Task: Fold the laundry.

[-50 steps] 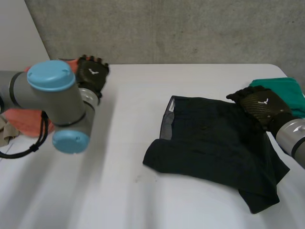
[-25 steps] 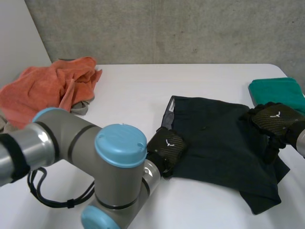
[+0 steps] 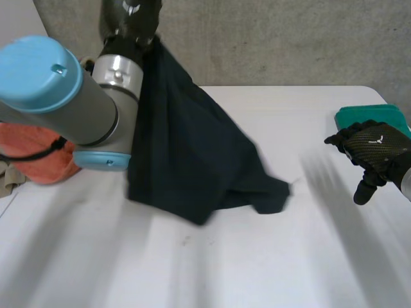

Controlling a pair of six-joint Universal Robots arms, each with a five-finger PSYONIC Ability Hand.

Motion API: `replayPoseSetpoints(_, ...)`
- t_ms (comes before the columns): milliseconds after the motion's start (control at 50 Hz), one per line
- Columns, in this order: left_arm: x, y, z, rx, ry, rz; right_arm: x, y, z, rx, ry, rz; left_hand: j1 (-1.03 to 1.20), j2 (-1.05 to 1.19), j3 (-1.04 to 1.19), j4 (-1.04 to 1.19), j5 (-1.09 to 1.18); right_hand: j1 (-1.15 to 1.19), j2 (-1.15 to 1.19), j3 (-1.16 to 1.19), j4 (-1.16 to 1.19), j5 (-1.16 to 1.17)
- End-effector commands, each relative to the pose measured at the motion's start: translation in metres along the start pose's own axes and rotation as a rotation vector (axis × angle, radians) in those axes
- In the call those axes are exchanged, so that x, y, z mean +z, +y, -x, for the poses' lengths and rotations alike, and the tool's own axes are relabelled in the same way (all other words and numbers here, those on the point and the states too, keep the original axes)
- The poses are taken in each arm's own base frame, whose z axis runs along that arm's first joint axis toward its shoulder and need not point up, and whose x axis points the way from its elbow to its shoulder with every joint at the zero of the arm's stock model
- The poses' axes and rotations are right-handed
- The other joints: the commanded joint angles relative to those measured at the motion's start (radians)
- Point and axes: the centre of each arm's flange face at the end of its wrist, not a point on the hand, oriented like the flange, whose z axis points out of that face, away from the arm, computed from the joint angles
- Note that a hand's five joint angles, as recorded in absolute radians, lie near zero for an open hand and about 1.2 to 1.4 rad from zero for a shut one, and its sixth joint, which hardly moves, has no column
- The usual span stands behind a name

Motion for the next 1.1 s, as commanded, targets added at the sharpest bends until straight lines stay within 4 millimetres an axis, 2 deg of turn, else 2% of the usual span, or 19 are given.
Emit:
replayPoseSetpoints(20, -0.033, -0.037, -0.066, -0.150, 0.259, -0.119, 0.001, 0.001, 0.000, 0.047, 0.007, -0.007, 0.245, 0.204, 0.208, 0.199, 0.253, -0.057, -0.046, -0.042, -0.034, -0.049)
replayPoseSetpoints(80, -0.057, -0.029, -0.096, -0.185, 0.385, -0.089, 0.001, 0.003, -0.001, 0.051, 0.008, -0.001, 0.245, 0.204, 0.208, 0.199, 0.253, -0.057, -0.046, -0.042, -0.034, -0.049)
replayPoseSetpoints(100, -0.072, -0.024, -0.113, -0.208, 0.466, -0.071, 0.001, 0.003, -0.001, 0.051, 0.009, 0.000, 0.245, 0.204, 0.208, 0.199, 0.253, -0.057, -0.046, -0.042, -0.034, -0.049)
replayPoseSetpoints(200, -0.108, -0.023, -0.144, -0.274, 0.653, -0.055, 0.002, 0.003, -0.002, 0.049, 0.014, -0.004, 0.211, 0.170, 0.173, 0.165, 0.219, -0.057, -0.046, -0.042, -0.034, -0.049)
replayPoseSetpoints(240, -0.115, -0.019, -0.151, -0.284, 0.688, -0.045, 0.002, 0.003, -0.002, 0.049, 0.017, -0.008, -0.131, -0.172, -0.169, -0.177, -0.123, -0.057, -0.046, -0.042, -0.034, -0.049)
replayPoseSetpoints(260, -0.118, -0.018, -0.153, -0.283, 0.698, -0.036, 0.002, 0.003, -0.002, 0.048, 0.016, -0.010, -0.459, -0.499, -0.496, -0.505, -0.451, -0.057, -0.046, -0.042, -0.034, -0.049)
replayPoseSetpoints(300, -0.121, -0.017, -0.153, -0.278, 0.701, -0.021, 0.003, 0.003, -0.002, 0.047, 0.017, -0.013, -0.617, -0.658, -0.654, -0.663, -0.609, -0.057, -0.046, -0.042, -0.034, -0.049)
replayPoseSetpoints(340, -0.120, -0.015, -0.148, -0.272, 0.685, 0.021, 0.003, 0.001, -0.002, 0.041, 0.018, -0.022, -0.772, -0.813, -0.810, -0.818, -0.764, -0.057, -0.046, -0.042, -0.034, -0.049)
replayPoseSetpoints(400, -0.118, -0.011, -0.135, -0.252, 0.640, 0.099, 0.004, -0.003, -0.004, 0.029, 0.016, -0.049, -0.843, -0.884, -0.881, -0.889, -0.835, -0.057, -0.046, -0.042, -0.034, -0.049)
replayPoseSetpoints(420, -0.116, -0.007, -0.121, -0.233, 0.594, 0.164, 0.004, -0.004, -0.004, 0.026, 0.010, -0.054, -0.861, -0.902, -0.899, -0.907, -0.853, -0.057, -0.046, -0.042, -0.034, -0.049)
replayPoseSetpoints(480, -0.113, -0.004, -0.095, -0.204, 0.517, 0.255, 0.004, -0.012, -0.001, 0.002, -0.024, -0.098, -0.920, -0.961, -0.957, -0.966, -0.912, -0.057, -0.046, -0.042, -0.034, -0.049)
replayPoseSetpoints(500, -0.117, -0.005, -0.082, -0.193, 0.484, 0.306, 0.004, -0.014, 0.000, -0.006, -0.036, -0.112, -0.926, -0.967, -0.963, -0.972, -0.918, -0.057, -0.046, -0.042, -0.034, -0.049)
replayPoseSetpoints(560, -0.128, -0.007, -0.069, -0.176, 0.455, 0.369, 0.004, -0.023, 0.007, -0.054, -0.088, -0.166, -0.940, -0.981, -0.978, -0.986, -0.932, -0.057, -0.046, -0.042, -0.034, -0.049)
replayPoseSetpoints(640, -0.155, -0.010, -0.051, -0.151, 0.433, 0.448, 0.006, -0.020, 0.013, -0.095, -0.132, -0.171, -0.920, -0.961, -0.957, -0.966, -0.912, -0.057, -0.046, -0.042, -0.034, -0.049)
replayPoseSetpoints(660, -0.168, -0.007, -0.046, -0.137, 0.431, 0.482, 0.008, -0.017, 0.014, -0.099, -0.141, -0.163, -0.882, -0.923, -0.920, -0.928, -0.874, -0.057, -0.046, -0.042, -0.034, -0.049)
replayPoseSetpoints(760, -0.209, 0.005, -0.038, -0.099, 0.450, 0.588, 0.021, 0.003, 0.032, -0.112, -0.215, -0.097, -0.644, -0.685, -0.682, -0.690, -0.636, 0.029, 0.040, 0.044, 0.052, 0.037)
replayPoseSetpoints(880, -0.256, 0.019, -0.043, -0.063, 0.538, 0.698, 0.037, 0.026, 0.051, -0.205, -0.277, -0.036, -0.582, -0.623, -0.620, -0.628, -0.574, 0.079, 0.090, 0.094, 0.102, 0.088)
replayPoseSetpoints(1020, -0.268, 0.030, -0.047, -0.060, 0.563, 0.751, 0.052, 0.046, 0.064, -0.258, -0.339, -0.014, -0.597, -0.638, -0.634, -0.643, -0.589, 0.211, 0.222, 0.226, 0.234, 0.219)
replayPoseSetpoints(1100, -0.267, 0.041, -0.056, -0.056, 0.570, 0.766, 0.063, 0.053, 0.066, -0.270, -0.331, -0.027, -0.629, -0.670, -0.667, -0.675, -0.621, 0.563, 0.573, 0.578, 0.585, 0.571)
